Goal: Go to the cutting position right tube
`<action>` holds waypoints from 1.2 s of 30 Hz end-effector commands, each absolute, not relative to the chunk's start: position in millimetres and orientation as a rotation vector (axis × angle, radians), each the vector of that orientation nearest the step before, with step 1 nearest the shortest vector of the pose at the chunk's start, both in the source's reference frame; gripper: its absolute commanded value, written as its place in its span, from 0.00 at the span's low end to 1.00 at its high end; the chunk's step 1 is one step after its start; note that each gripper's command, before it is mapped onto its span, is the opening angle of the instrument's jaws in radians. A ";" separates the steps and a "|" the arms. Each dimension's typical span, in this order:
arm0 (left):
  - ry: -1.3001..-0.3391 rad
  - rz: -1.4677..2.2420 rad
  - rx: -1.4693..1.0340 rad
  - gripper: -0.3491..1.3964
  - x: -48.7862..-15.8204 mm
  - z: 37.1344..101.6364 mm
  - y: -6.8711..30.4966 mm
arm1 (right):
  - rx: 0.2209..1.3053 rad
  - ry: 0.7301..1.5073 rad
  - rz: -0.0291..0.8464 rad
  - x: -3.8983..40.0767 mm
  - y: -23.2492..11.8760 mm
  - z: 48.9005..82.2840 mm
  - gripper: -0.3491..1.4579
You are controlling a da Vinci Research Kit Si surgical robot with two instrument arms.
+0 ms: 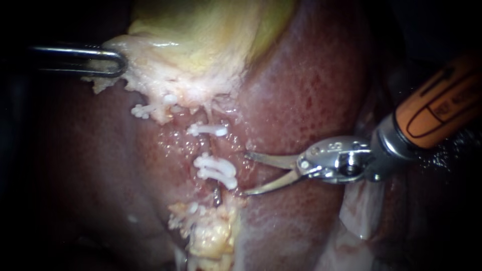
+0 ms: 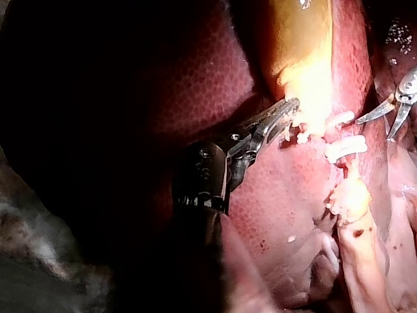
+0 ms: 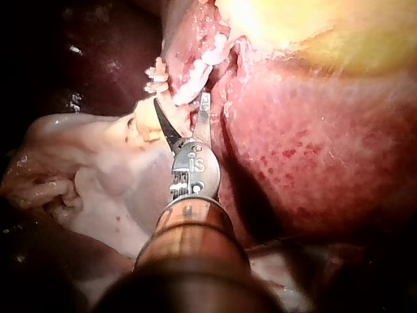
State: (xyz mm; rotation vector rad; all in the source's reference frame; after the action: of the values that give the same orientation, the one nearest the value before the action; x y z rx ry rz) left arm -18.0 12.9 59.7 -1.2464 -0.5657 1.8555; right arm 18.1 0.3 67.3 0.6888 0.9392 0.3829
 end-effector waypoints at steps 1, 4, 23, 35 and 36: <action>-0.565 1.855 -1.246 0.00 -18.0 59.7 12.9 | 0.689 0.936 0.388 18.6 0.4 67.7 0.91; -0.563 1.855 -1.246 0.00 -18.1 59.7 12.8 | 0.684 0.933 0.397 19.5 0.5 68.8 0.91; -0.561 1.854 -1.245 0.00 -18.3 59.7 12.7 | 0.718 1.036 0.363 22.5 0.7 72.9 0.91; -0.560 1.854 -1.245 0.00 -18.4 59.6 12.7 | 0.760 1.146 0.243 24.0 0.5 72.6 0.91; -0.560 1.854 -1.245 0.00 -18.4 59.6 12.7 | 0.760 1.150 0.232 24.3 0.4 72.5 0.91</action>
State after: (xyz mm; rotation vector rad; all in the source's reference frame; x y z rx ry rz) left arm -18.4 12.7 59.6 -1.2454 -0.5599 1.8538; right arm 24.5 0.4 72.5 0.7606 1.1533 0.2234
